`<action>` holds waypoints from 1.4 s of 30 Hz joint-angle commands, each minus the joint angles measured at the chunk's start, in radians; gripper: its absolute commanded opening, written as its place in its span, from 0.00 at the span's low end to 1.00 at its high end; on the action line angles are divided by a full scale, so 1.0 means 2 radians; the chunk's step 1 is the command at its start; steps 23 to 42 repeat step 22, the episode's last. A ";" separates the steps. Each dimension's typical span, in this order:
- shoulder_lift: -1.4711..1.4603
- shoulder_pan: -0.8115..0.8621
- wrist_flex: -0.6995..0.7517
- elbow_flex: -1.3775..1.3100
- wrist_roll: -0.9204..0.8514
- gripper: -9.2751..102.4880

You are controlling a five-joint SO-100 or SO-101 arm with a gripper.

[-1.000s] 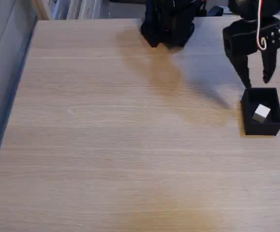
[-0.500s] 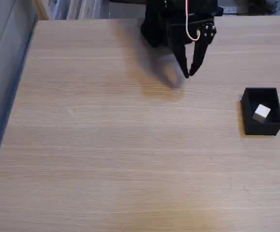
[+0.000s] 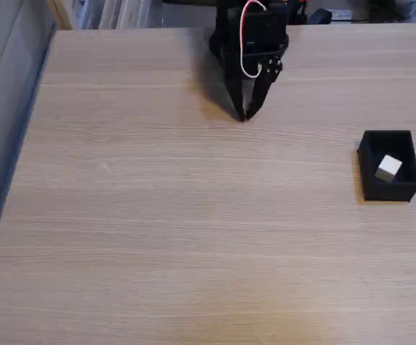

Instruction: Pick a white block and place it in the black box.

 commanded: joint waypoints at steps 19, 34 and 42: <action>0.023 0.005 0.018 0.008 0.035 0.11; 0.023 0.005 0.018 0.008 0.035 0.11; 0.023 0.005 0.018 0.008 0.035 0.11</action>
